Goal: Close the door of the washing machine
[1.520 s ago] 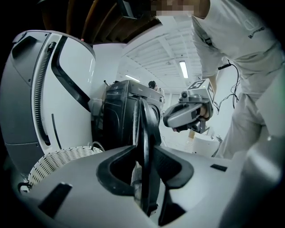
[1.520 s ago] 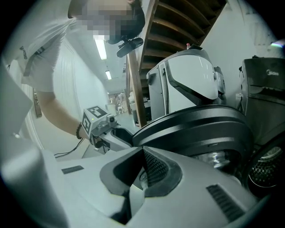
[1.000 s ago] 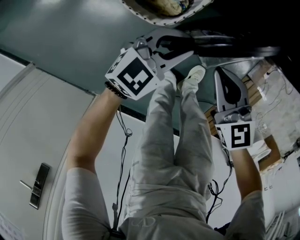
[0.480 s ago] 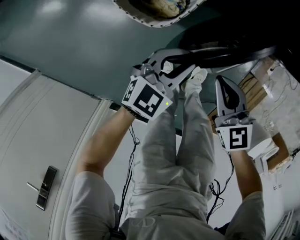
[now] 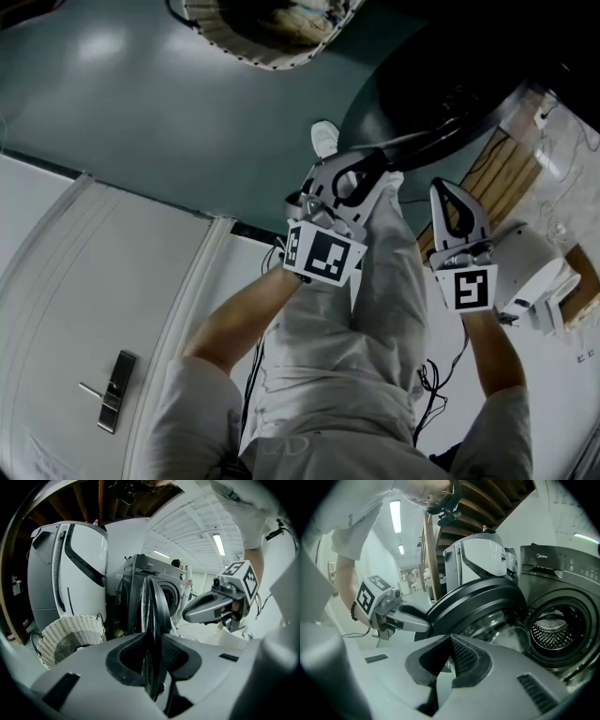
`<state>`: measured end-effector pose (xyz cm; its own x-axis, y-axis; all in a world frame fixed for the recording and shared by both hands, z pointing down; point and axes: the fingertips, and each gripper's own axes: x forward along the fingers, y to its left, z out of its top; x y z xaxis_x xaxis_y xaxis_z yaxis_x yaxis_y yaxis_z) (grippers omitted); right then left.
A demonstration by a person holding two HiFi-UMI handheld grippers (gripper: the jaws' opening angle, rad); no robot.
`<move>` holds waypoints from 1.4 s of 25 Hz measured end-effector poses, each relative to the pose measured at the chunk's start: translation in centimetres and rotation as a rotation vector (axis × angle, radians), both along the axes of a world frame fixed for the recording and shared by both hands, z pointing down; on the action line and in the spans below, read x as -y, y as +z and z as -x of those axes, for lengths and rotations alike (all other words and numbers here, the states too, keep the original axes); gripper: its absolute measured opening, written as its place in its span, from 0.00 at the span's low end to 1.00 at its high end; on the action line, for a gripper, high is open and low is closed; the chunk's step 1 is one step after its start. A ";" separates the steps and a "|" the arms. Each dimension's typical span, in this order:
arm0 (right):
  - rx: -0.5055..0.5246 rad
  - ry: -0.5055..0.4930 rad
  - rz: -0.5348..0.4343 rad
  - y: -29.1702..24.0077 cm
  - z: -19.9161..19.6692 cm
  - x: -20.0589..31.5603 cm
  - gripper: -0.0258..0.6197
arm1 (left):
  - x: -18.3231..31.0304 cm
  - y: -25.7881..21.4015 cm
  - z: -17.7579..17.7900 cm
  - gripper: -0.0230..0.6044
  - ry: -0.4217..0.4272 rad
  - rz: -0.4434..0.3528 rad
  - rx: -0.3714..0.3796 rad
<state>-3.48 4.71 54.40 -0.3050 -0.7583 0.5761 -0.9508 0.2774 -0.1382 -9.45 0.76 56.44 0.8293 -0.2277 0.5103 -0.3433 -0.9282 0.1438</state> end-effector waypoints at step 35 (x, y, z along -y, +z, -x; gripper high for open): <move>-0.085 0.177 0.136 5.6 -9.2 -19.5 0.06 | -14.5 0.6 -15.2 0.24 -0.216 0.329 0.179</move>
